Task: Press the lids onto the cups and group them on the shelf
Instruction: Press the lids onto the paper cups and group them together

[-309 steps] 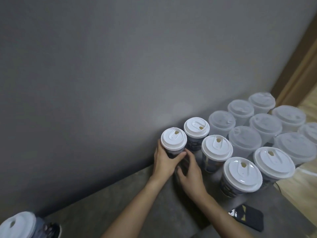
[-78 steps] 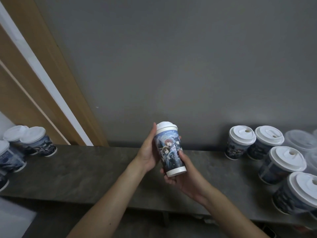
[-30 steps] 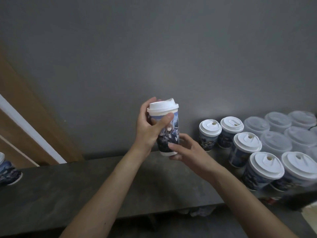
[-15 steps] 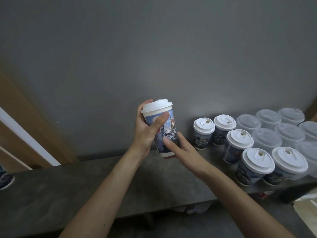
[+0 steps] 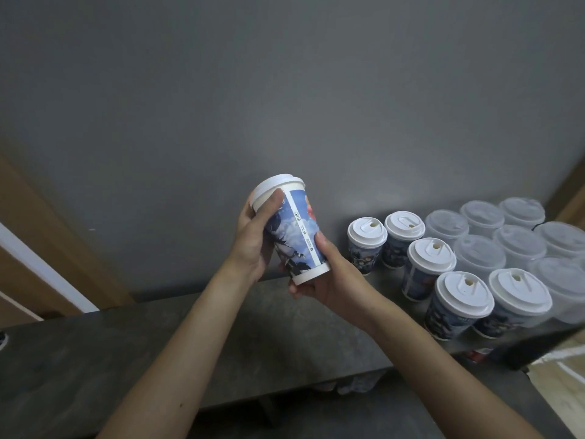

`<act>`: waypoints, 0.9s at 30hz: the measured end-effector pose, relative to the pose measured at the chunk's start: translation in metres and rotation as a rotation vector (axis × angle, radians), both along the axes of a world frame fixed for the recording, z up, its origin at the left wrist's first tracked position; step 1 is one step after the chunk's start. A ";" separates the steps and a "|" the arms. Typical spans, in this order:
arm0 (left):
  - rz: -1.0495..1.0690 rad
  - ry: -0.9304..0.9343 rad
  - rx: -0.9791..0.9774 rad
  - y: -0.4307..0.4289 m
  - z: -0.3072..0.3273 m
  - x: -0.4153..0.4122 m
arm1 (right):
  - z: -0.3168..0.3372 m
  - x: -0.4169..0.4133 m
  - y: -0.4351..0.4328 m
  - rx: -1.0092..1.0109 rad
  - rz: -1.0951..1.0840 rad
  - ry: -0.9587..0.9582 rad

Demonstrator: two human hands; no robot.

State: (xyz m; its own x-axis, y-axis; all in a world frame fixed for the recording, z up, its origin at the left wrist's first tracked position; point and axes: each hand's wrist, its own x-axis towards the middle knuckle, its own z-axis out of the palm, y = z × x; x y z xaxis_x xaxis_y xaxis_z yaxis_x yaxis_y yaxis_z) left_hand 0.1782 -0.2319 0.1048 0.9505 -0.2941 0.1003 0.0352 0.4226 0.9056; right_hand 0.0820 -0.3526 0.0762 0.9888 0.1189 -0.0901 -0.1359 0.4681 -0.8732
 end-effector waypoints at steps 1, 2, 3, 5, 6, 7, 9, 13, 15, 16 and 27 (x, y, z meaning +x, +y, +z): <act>0.045 0.000 0.014 0.000 -0.001 0.000 | 0.002 0.000 0.000 -0.001 0.031 -0.001; 0.095 0.000 0.026 -0.001 -0.001 -0.001 | 0.002 0.000 -0.001 0.000 0.052 -0.010; 0.125 0.003 0.031 -0.001 -0.002 -0.001 | 0.004 0.000 -0.001 0.009 0.067 -0.014; 0.121 0.051 0.034 0.000 -0.002 -0.001 | 0.008 0.000 0.000 0.030 0.105 -0.008; 0.099 0.109 0.039 0.000 -0.001 -0.003 | 0.010 0.000 0.000 0.031 0.126 -0.001; 0.084 0.182 0.051 0.001 -0.001 -0.004 | 0.013 0.001 0.001 0.020 0.138 0.010; 0.093 0.284 0.099 0.002 -0.004 -0.005 | 0.014 0.000 0.003 0.002 0.129 0.044; -0.042 0.369 0.070 0.007 -0.005 -0.003 | 0.016 0.001 0.007 0.049 0.133 0.079; -0.184 0.375 -0.007 0.010 -0.004 -0.001 | 0.020 0.002 0.008 0.131 0.167 0.100; -0.221 0.369 -0.029 0.010 -0.003 0.000 | 0.022 0.003 0.008 0.174 0.188 0.113; -0.173 0.189 0.008 0.015 -0.006 0.002 | 0.016 0.004 0.014 0.008 0.082 0.056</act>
State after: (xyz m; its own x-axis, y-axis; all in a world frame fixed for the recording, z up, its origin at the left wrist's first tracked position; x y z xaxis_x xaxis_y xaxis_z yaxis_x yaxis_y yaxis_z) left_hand 0.1802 -0.2166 0.0990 0.8878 -0.4537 -0.0773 0.2751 0.3883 0.8795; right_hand 0.0857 -0.3384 0.0927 0.9693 0.1999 -0.1433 -0.2220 0.4600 -0.8597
